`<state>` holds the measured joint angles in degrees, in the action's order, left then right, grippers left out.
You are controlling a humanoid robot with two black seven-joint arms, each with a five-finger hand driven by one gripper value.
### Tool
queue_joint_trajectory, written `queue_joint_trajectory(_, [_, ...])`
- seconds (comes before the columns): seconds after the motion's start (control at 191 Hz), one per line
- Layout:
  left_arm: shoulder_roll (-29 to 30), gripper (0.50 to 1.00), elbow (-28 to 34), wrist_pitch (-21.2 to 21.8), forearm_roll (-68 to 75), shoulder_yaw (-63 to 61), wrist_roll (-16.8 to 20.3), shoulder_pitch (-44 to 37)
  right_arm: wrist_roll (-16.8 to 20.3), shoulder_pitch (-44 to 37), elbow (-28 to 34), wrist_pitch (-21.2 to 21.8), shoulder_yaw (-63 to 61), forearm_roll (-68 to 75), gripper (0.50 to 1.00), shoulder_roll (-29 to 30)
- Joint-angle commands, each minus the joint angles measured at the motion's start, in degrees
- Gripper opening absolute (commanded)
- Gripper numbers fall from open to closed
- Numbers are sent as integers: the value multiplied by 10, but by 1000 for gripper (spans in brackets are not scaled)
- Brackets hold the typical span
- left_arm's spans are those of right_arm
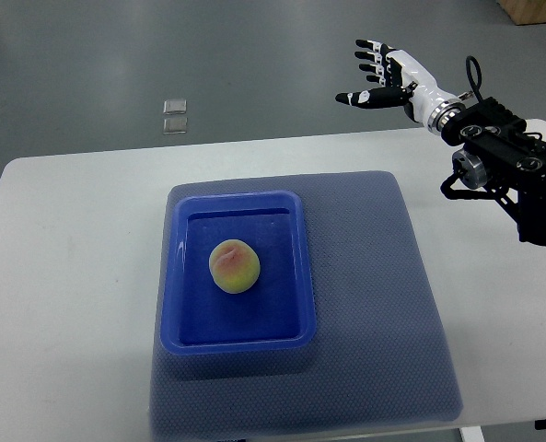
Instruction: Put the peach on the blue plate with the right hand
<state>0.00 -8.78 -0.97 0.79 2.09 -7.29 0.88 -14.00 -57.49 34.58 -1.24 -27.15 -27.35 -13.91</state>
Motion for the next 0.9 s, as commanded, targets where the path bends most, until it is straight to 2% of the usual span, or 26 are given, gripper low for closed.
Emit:
queue_joint_trajectory(0.0, [0, 1000, 0, 0, 0, 0, 0, 0, 7, 26, -5, -6, -16, 78, 921, 0])
queue_joint_trajectory(0.141, [0, 1000, -1, 0, 0, 1, 0, 0, 7, 33, -9, -14, -17, 144, 921, 0])
queue_joint_trajectory(0.199, [0, 1000, -1, 0, 0, 2, 0, 0, 7, 40, -10, -15, -17, 213, 924, 0])
queue_joint_trajectory(0.429, [0, 1000, -1, 0, -1, 2, 0, 1, 7, 45, -10, -10, -35, 288, 926, 0])
queue_joint_trajectory(0.894, [0, 1000, -1, 0, -2, 3, 0, 2, -1, 81, -10, -10, -80, 306, 928, 14])
